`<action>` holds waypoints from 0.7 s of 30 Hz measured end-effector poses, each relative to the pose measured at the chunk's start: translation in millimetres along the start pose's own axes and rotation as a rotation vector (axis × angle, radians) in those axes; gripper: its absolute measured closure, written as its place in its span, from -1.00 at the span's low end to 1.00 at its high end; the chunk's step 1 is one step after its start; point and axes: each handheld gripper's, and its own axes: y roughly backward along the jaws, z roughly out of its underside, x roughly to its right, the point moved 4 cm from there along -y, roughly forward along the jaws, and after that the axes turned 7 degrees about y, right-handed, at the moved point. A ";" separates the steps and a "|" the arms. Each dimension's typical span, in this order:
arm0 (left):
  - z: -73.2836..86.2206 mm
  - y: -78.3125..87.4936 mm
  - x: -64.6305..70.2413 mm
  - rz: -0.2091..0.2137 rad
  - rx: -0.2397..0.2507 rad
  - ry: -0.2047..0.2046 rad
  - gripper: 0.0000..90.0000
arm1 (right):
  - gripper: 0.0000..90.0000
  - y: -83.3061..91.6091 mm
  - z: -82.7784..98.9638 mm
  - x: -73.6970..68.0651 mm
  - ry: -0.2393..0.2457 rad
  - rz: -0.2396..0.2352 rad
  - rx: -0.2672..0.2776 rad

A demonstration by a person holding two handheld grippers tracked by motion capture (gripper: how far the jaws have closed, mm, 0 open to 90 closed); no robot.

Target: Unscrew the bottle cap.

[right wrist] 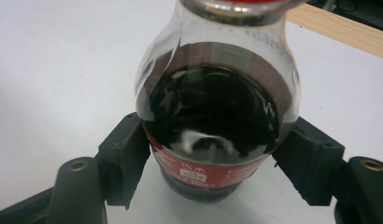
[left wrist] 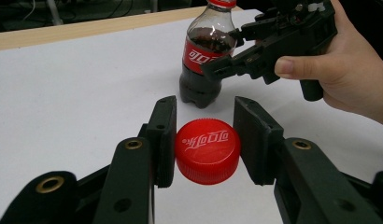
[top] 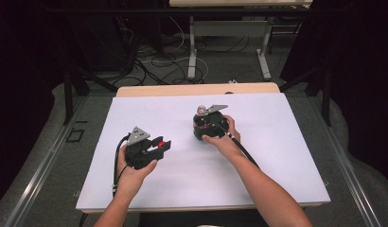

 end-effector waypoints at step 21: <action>2.4 -4.1 1.1 0.001 -0.008 -0.001 0.35 | -0.67 7.9 -0.1 5.1 -0.060 -0.032 0.041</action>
